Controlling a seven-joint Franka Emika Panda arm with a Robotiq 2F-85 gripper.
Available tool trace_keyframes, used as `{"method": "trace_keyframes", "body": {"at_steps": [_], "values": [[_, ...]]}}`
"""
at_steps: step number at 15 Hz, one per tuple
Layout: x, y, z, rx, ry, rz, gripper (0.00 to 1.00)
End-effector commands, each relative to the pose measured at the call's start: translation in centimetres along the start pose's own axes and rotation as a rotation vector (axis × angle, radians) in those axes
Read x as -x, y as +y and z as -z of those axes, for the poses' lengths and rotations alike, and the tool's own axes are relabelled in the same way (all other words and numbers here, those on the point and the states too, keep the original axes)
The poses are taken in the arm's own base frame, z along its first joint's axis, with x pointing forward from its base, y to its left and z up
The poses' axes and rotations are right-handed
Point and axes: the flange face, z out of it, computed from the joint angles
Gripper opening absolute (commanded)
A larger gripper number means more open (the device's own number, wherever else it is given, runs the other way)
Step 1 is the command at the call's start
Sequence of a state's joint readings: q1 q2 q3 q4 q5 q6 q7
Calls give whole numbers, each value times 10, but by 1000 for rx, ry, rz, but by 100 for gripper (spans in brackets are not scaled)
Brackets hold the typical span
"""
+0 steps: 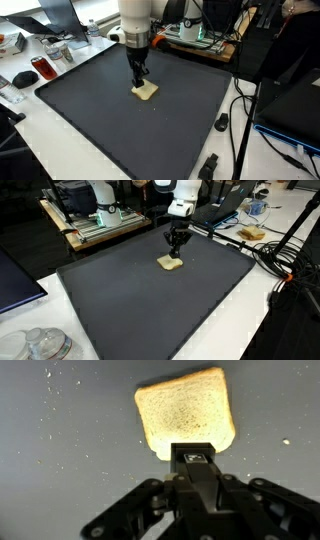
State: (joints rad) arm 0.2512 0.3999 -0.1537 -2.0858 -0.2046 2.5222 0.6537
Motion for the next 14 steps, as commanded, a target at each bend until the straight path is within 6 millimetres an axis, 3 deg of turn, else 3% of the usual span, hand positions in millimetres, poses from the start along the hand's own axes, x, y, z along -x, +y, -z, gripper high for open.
{"method": "trace_keyframes", "body": {"at_steps": [1,7,14], "values": [[7,-20,8,75,22,-58,6],[8,-55,11,166,109,-176,6],[3,-89,1,304,213,-272,6]]}}
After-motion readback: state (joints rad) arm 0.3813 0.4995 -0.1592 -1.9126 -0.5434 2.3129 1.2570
